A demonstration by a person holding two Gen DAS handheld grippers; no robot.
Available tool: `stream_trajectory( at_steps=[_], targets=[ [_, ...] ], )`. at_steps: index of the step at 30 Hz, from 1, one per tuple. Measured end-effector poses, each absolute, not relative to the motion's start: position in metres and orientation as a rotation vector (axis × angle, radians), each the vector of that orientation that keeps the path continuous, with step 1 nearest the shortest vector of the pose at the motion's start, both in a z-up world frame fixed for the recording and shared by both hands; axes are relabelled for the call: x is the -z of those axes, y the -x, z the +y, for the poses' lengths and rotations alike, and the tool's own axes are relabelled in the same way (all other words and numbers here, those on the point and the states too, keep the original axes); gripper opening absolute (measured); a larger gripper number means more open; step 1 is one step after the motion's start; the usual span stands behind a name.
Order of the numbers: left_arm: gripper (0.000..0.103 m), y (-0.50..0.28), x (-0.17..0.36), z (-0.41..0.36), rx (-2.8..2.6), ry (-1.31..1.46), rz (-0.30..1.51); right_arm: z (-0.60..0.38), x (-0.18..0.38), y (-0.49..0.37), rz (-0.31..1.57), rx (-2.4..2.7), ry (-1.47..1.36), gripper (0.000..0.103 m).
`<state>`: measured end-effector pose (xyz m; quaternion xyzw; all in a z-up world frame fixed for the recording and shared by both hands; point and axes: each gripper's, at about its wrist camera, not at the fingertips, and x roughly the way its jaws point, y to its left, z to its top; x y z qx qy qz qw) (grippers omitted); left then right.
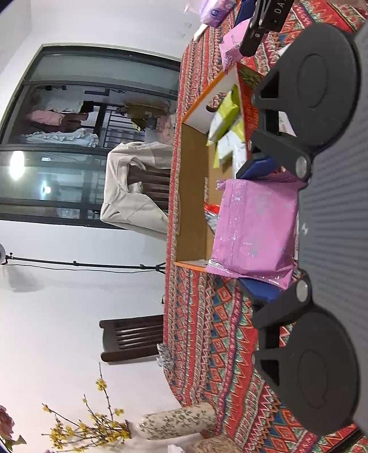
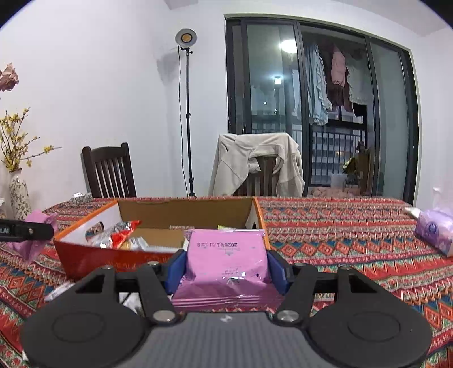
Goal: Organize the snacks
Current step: 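Carry both pink packets over the box and open both tools to release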
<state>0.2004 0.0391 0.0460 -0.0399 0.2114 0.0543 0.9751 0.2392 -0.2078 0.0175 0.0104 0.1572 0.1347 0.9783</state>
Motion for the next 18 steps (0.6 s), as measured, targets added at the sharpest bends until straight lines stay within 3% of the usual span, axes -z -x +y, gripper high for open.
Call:
stream_trajectory(
  at_steps=[18],
  targets=[
    [0.073, -0.263, -0.069, 0.019, -0.091, 0.062, 0.386, -0.173, -0.064, -0.286, 0.215, -0.311, 0.017, 0.061]
  ],
)
